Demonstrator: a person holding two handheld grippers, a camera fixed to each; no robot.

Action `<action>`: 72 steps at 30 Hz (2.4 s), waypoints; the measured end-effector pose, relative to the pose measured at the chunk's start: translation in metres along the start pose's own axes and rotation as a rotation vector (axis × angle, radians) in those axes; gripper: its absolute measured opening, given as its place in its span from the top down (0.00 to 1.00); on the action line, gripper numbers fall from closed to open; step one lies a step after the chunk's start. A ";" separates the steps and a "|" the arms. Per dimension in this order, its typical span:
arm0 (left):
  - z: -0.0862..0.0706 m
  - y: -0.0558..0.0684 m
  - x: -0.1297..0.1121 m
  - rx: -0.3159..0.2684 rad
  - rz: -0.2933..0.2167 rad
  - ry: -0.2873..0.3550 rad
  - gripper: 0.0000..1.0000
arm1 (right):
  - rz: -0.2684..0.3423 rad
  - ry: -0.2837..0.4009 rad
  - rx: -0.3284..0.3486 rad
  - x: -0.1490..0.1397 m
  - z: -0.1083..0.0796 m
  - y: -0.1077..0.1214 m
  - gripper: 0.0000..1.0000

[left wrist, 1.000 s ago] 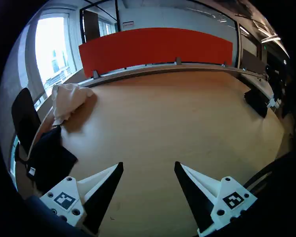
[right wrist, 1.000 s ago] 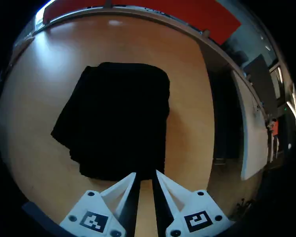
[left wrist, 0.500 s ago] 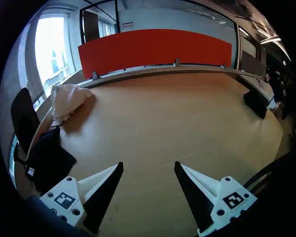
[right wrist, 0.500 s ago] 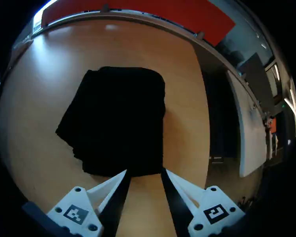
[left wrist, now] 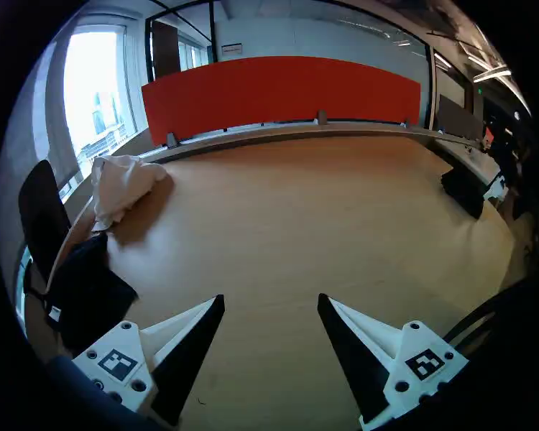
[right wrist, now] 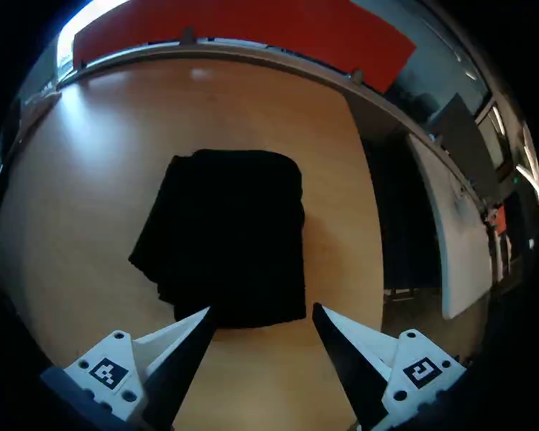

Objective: Fold towel

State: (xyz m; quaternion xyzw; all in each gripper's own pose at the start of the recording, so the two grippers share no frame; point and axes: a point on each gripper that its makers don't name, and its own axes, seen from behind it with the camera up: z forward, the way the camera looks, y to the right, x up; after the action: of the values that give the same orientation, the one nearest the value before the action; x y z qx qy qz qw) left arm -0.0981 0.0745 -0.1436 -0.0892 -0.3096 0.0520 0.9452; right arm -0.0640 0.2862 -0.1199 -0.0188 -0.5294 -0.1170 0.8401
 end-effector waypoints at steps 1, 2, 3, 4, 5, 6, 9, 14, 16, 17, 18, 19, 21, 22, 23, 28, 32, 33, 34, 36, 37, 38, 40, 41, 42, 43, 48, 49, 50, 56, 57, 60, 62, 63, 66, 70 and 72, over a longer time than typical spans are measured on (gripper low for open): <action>0.000 0.000 0.000 0.000 -0.001 0.000 0.04 | 0.004 0.008 0.008 0.003 0.000 -0.003 0.00; 0.000 0.000 0.000 0.000 -0.001 0.001 0.04 | 0.008 0.017 0.017 0.006 -0.001 -0.006 0.00; 0.000 0.000 0.000 0.000 -0.001 0.001 0.04 | 0.010 0.023 0.024 0.008 -0.001 -0.009 0.00; -0.001 0.000 0.000 0.000 -0.001 0.002 0.04 | 0.012 0.028 0.028 0.011 -0.001 -0.012 0.00; -0.001 -0.001 0.000 0.001 -0.001 0.002 0.04 | 0.014 0.034 0.034 0.014 -0.001 -0.014 0.00; -0.001 -0.001 0.000 0.002 -0.001 0.003 0.04 | 0.015 0.038 0.039 0.016 -0.001 -0.017 0.00; -0.003 -0.002 0.000 0.005 -0.002 0.006 0.04 | 0.014 0.050 0.059 0.023 0.000 -0.027 0.00; -0.005 -0.005 -0.002 0.011 -0.008 0.005 0.04 | 0.013 0.067 0.091 0.032 0.002 -0.044 0.00; -0.006 -0.005 -0.003 0.012 -0.006 0.005 0.04 | 0.012 0.067 0.097 0.033 0.004 -0.048 0.00; -0.006 -0.006 -0.003 0.012 -0.005 0.005 0.03 | 0.011 0.067 0.100 0.033 0.005 -0.050 0.00; -0.007 -0.006 -0.003 0.012 -0.004 0.004 0.03 | 0.011 0.067 0.103 0.033 0.006 -0.051 0.00; -0.007 -0.006 -0.003 0.013 -0.004 0.004 0.03 | 0.011 0.068 0.105 0.033 0.006 -0.052 0.00; -0.008 -0.006 -0.004 0.013 -0.004 0.003 0.04 | 0.011 0.069 0.111 0.034 0.008 -0.055 0.00; -0.007 -0.006 -0.004 0.013 -0.004 0.002 0.04 | 0.011 0.070 0.114 0.035 0.008 -0.056 0.00; -0.007 -0.007 -0.005 0.014 -0.005 0.000 0.04 | 0.011 0.071 0.117 0.036 0.008 -0.058 0.00; -0.006 -0.007 -0.004 0.014 -0.002 -0.002 0.04 | 0.010 0.068 0.123 0.036 0.012 -0.061 0.00; -0.007 -0.008 -0.004 0.016 -0.001 -0.004 0.03 | 0.014 0.058 0.126 0.032 0.018 -0.062 0.00; -0.007 -0.008 -0.004 0.017 -0.001 -0.005 0.04 | 0.015 0.055 0.127 0.031 0.020 -0.063 0.00; -0.007 -0.008 -0.004 0.017 0.000 -0.006 0.04 | 0.015 0.052 0.126 0.030 0.021 -0.063 0.00; -0.008 -0.009 -0.004 0.019 0.001 -0.008 0.04 | 0.015 0.046 0.126 0.027 0.024 -0.063 0.00; -0.008 -0.009 -0.005 0.019 0.002 -0.009 0.04 | 0.015 0.043 0.126 0.026 0.025 -0.063 0.00; -0.008 -0.009 -0.005 0.020 0.004 -0.010 0.04 | 0.015 0.040 0.125 0.024 0.026 -0.063 0.00; -0.008 -0.010 -0.005 0.021 0.005 -0.011 0.04 | 0.016 0.039 0.126 0.024 0.028 -0.063 0.00; -0.008 -0.010 -0.005 0.022 0.006 -0.012 0.04 | 0.016 0.039 0.126 0.024 0.028 -0.063 0.00; -0.008 -0.011 -0.005 0.023 0.005 -0.012 0.04 | 0.017 0.040 0.126 0.025 0.028 -0.063 0.00; -0.007 -0.011 -0.005 0.024 0.004 -0.012 0.04 | 0.018 0.043 0.126 0.025 0.028 -0.063 0.00; -0.006 -0.012 -0.004 0.026 -0.003 -0.010 0.04 | 0.021 0.063 0.125 0.031 0.022 -0.063 0.00; -0.006 -0.012 -0.004 0.026 -0.004 -0.010 0.04 | 0.021 0.064 0.126 0.031 0.021 -0.063 0.00; -0.005 -0.012 -0.004 0.025 -0.005 -0.010 0.04 | 0.022 0.064 0.128 0.031 0.020 -0.063 0.00; -0.004 -0.011 -0.003 0.024 -0.003 -0.009 0.04 | 0.025 0.074 0.125 0.033 0.016 -0.064 0.00; -0.004 -0.011 -0.003 0.024 -0.004 -0.009 0.04 | 0.027 0.078 0.125 0.034 0.014 -0.064 0.00; -0.003 -0.012 -0.002 0.025 -0.006 -0.007 0.04 | 0.038 0.097 0.120 0.039 0.010 -0.062 0.00; -0.003 -0.013 -0.001 0.026 -0.006 -0.005 0.04 | 0.048 0.113 0.115 0.043 0.005 -0.060 0.00; -0.003 -0.013 -0.001 0.027 -0.007 -0.004 0.04 | 0.053 0.123 0.112 0.045 0.003 -0.059 0.00; -0.003 -0.014 0.000 0.028 -0.008 -0.001 0.04 | 0.072 0.164 0.098 0.054 -0.005 -0.055 0.00; -0.002 -0.014 0.001 0.027 -0.014 0.004 0.04 | 0.104 0.220 0.080 0.064 -0.015 -0.052 0.00; -0.001 -0.014 0.002 0.026 -0.016 0.006 0.04 | 0.120 0.238 0.071 0.066 -0.018 -0.050 0.00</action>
State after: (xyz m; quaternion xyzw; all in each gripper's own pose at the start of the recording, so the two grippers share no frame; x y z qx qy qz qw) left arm -0.0951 0.0608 -0.1408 -0.0743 -0.3066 0.0480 0.9477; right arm -0.0314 0.2229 -0.0736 -0.0069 -0.4276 -0.0491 0.9026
